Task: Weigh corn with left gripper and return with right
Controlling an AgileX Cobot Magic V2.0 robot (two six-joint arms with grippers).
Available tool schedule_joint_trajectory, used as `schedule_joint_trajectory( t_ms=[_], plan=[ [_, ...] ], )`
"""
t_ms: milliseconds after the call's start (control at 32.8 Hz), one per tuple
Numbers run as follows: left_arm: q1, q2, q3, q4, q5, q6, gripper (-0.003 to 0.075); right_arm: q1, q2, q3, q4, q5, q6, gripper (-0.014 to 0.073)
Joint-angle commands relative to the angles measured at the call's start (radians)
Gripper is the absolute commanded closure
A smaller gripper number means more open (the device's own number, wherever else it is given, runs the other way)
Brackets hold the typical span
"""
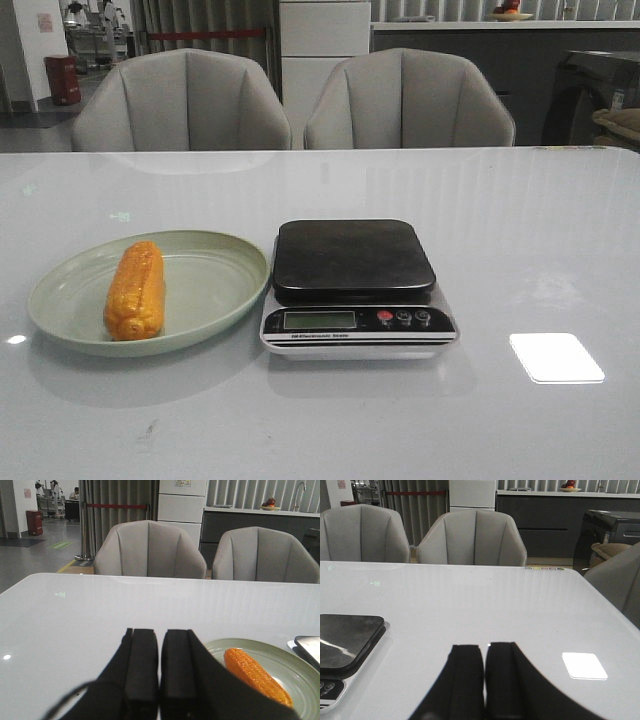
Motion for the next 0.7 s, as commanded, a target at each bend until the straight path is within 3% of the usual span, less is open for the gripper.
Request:
schedule_joint_trajectory(
  t_ms=[0,671],
  plan=[
    [0.001,-0.020,0.031,0.000,-0.079,-0.006,0.0606,-0.005,-0.019,0.011,-0.013,-0.071,-0.006,0.0407],
    [0.001,-0.020,0.031,0.000,-0.079,-0.006,0.0606,-0.005,-0.019,0.011,-0.013,-0.071,-0.006,0.0407]
  ],
)
